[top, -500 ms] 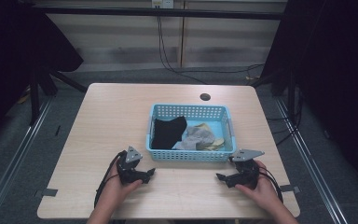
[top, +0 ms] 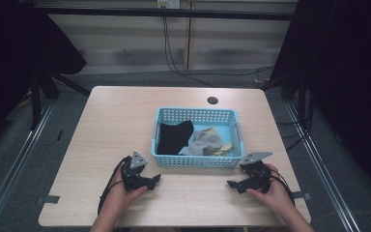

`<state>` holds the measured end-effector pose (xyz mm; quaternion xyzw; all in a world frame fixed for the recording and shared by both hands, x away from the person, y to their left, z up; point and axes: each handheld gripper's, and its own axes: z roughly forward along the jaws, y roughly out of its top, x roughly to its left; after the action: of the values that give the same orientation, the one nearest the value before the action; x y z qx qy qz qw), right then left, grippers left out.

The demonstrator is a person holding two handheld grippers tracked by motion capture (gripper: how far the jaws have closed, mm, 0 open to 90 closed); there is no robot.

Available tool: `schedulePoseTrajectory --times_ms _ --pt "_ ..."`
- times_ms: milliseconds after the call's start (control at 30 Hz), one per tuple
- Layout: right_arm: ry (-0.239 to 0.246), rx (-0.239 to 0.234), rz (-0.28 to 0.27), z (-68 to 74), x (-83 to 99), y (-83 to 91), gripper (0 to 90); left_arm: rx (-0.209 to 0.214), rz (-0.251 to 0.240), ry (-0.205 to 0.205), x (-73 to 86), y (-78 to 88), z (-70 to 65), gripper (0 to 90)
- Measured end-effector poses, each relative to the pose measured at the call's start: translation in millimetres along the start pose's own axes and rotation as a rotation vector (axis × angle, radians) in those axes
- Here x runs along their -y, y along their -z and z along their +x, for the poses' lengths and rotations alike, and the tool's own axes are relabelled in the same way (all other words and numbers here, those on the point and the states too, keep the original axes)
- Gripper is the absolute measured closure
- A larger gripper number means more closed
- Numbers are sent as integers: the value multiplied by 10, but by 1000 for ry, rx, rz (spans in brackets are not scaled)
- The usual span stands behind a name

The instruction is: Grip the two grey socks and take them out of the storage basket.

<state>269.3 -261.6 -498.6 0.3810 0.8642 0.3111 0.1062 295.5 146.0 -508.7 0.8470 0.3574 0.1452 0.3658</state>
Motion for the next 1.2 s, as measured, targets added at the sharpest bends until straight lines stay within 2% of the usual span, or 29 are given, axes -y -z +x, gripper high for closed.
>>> schedulePoseTrajectory --times_ms 33,67,133,200,233,267,300,467,600,667,700,767,900,933,967,1067,1100,1200 --pt "-25 -15 35 -38 -24 37 164 0 0 0 0 0 0 167" --pt "-25 -15 35 -38 -24 37 164 0 0 1 0 0 0 167" --pt "-68 -43 61 -77 -54 94 173 0 0 0 0 0 0 167" --pt "-78 -52 80 -109 -90 161 179 0 0 0 0 0 0 167" --pt "-71 -54 111 -133 -129 238 182 0 0 0 0 0 0 167" --pt "-71 -54 111 -133 -129 238 182 0 0 0 0 0 0 167" --pt "-64 -53 138 -150 -176 304 185 -1 0 1 0 0 0 166" --pt "-53 -55 179 -152 -291 421 207 0 0 0 0 0 0 166" --pt "-22 -67 224 -124 -429 516 210 0 0 0 0 0 0 167" --pt "-16 -72 234 -116 -496 563 219 0 0 0 0 0 0 166" --pt "2 -68 237 -105 -579 623 231 0 0 1 0 0 0 167" --pt "9 -65 240 -99 -613 645 231 0 0 0 0 0 0 166" --pt "26 -67 259 -78 -866 732 232 0 0 0 0 0 0 166" --pt "26 -67 259 -78 -866 732 232 0 0 0 0 0 0 166" --pt "32 -70 268 -64 -962 736 232 0 0 0 0 0 0 166" --pt "31 -83 277 -53 -1051 718 234 0 0 0 0 0 0 166" --pt "36 -78 285 -44 -1141 689 236 0 0 -1 0 0 0 166" --pt "36 -66 286 -40 -1229 664 236 0 0 -1 0 0 0 166"
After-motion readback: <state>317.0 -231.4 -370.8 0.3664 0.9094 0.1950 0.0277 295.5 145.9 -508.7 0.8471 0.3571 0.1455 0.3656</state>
